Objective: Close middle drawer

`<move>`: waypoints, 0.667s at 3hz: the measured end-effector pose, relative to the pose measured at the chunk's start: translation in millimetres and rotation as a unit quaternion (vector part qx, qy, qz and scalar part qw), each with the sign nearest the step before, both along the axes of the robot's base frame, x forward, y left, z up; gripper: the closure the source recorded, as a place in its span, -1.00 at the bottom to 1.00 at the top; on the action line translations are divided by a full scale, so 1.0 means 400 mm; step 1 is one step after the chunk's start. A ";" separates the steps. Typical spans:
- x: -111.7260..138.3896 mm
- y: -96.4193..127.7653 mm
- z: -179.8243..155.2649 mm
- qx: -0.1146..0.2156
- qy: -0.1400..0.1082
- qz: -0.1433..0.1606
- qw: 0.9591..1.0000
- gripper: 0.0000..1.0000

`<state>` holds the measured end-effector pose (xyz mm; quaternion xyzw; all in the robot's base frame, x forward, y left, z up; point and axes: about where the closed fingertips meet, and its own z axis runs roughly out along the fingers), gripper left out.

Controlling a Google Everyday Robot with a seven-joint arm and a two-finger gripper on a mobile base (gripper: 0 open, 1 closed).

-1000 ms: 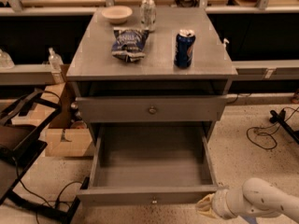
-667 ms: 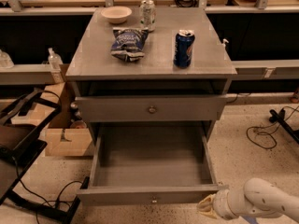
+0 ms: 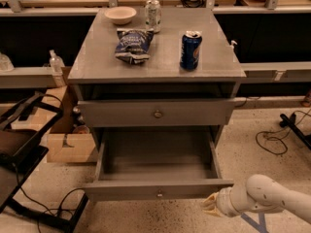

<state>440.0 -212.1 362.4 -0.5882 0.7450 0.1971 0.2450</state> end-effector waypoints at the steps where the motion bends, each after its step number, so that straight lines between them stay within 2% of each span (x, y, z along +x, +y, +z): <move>1: 0.125 0.050 -0.010 0.000 -0.007 0.022 1.000 1.00; 2: 0.117 0.049 -0.010 0.000 -0.007 0.022 1.000 1.00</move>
Offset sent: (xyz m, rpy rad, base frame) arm 0.2209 0.0894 -0.0105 0.0079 -0.0617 0.1863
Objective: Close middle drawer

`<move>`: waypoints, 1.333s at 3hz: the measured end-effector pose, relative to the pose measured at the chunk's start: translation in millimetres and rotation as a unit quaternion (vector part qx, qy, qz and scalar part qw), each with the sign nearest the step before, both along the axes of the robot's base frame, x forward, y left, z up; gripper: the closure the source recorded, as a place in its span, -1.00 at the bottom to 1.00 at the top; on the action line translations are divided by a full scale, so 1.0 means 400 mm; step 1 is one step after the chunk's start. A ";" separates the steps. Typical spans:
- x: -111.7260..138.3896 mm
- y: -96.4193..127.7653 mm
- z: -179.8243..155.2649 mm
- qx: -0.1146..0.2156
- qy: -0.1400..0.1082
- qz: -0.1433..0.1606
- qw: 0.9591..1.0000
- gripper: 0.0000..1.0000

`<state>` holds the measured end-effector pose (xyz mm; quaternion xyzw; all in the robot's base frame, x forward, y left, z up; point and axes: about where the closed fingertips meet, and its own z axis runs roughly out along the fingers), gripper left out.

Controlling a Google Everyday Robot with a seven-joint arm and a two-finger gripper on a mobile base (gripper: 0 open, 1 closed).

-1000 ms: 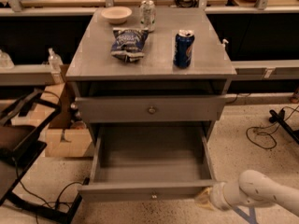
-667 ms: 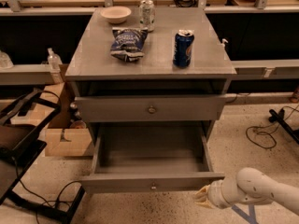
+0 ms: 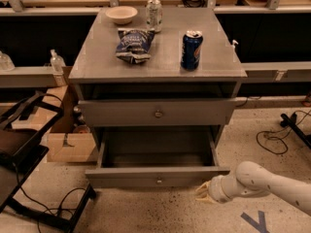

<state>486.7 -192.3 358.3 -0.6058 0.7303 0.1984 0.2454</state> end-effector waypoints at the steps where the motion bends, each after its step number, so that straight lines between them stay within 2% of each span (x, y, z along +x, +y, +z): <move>1: 0.093 0.041 -0.002 0.001 -0.005 0.016 1.000 1.00; 2: 0.122 0.059 -0.004 0.002 -0.006 0.023 1.000 1.00; 3: 0.216 0.107 -0.005 0.001 -0.010 0.043 0.999 1.00; 4: 0.226 0.112 -0.011 0.001 -0.011 0.043 0.999 1.00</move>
Offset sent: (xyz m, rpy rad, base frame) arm 0.1912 0.0812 -0.0064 0.0208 -0.0400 0.1603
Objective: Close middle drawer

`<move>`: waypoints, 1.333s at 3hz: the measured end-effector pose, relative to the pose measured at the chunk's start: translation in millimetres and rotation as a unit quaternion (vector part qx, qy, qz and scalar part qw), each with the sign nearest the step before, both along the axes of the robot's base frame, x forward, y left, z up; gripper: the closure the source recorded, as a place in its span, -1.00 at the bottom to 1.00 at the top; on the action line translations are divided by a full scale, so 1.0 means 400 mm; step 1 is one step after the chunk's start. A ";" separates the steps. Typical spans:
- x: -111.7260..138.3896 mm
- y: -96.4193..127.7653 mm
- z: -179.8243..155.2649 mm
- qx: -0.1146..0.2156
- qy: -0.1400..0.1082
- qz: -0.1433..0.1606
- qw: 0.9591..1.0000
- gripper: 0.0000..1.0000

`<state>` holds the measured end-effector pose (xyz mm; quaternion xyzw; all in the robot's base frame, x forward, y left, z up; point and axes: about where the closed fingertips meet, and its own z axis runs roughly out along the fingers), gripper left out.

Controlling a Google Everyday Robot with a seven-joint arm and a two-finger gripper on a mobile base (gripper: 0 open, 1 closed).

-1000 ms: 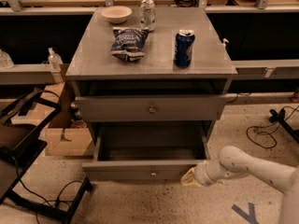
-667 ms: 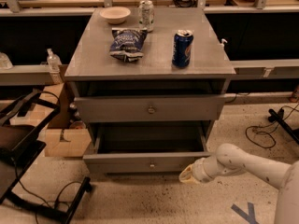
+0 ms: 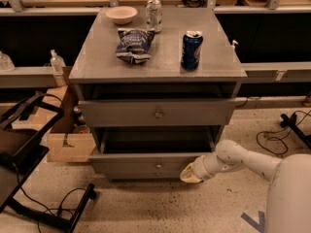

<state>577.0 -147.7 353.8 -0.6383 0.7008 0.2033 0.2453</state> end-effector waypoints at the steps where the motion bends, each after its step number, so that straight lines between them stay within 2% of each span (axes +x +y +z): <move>1: 0.058 -0.012 0.010 -0.007 -0.008 0.005 1.000 1.00; 2: 0.057 -0.014 0.011 -0.007 -0.009 0.006 1.000 1.00; 3: 0.113 -0.031 0.022 -0.020 -0.014 0.007 1.000 1.00; 4: 0.107 -0.032 0.022 -0.020 -0.014 0.007 1.000 1.00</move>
Offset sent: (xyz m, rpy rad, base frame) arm 0.1404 -0.0374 0.0381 -0.1399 -0.0951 0.0479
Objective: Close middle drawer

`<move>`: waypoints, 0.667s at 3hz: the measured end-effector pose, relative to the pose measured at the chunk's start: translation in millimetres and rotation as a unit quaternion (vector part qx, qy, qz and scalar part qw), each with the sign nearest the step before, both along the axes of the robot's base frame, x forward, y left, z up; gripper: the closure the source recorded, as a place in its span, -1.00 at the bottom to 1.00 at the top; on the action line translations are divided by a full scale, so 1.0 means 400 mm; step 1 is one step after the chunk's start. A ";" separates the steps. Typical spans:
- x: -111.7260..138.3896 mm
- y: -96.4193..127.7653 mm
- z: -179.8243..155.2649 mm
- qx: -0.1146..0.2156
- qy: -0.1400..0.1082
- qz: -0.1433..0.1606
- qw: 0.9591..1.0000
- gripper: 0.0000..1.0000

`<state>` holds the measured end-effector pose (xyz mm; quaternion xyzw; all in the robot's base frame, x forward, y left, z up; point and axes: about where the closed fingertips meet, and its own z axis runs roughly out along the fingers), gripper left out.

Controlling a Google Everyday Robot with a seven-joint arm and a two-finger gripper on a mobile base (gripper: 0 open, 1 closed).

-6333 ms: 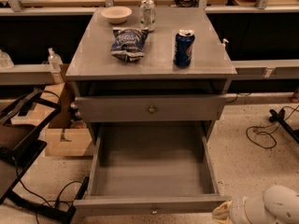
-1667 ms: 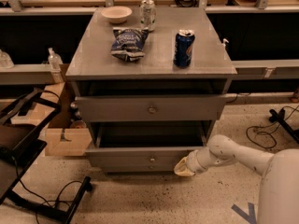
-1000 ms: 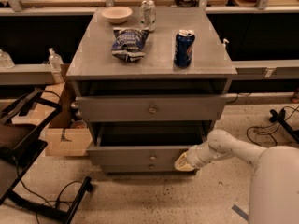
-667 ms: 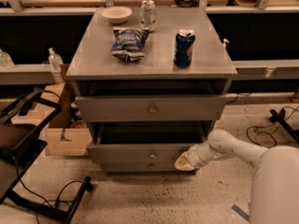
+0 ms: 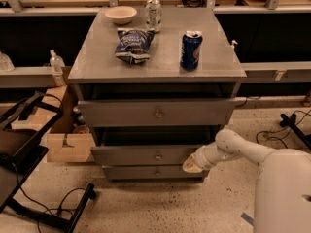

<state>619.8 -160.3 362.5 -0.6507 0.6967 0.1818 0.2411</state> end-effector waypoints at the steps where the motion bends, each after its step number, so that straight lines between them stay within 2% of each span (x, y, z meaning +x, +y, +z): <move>1: 0.066 -0.024 0.008 -0.012 -0.005 -0.003 1.000 1.00; 2: 0.065 -0.024 0.008 -0.012 -0.005 -0.003 1.000 1.00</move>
Offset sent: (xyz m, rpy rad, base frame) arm 0.1649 -0.0611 0.0169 -0.1279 -0.0542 -0.0519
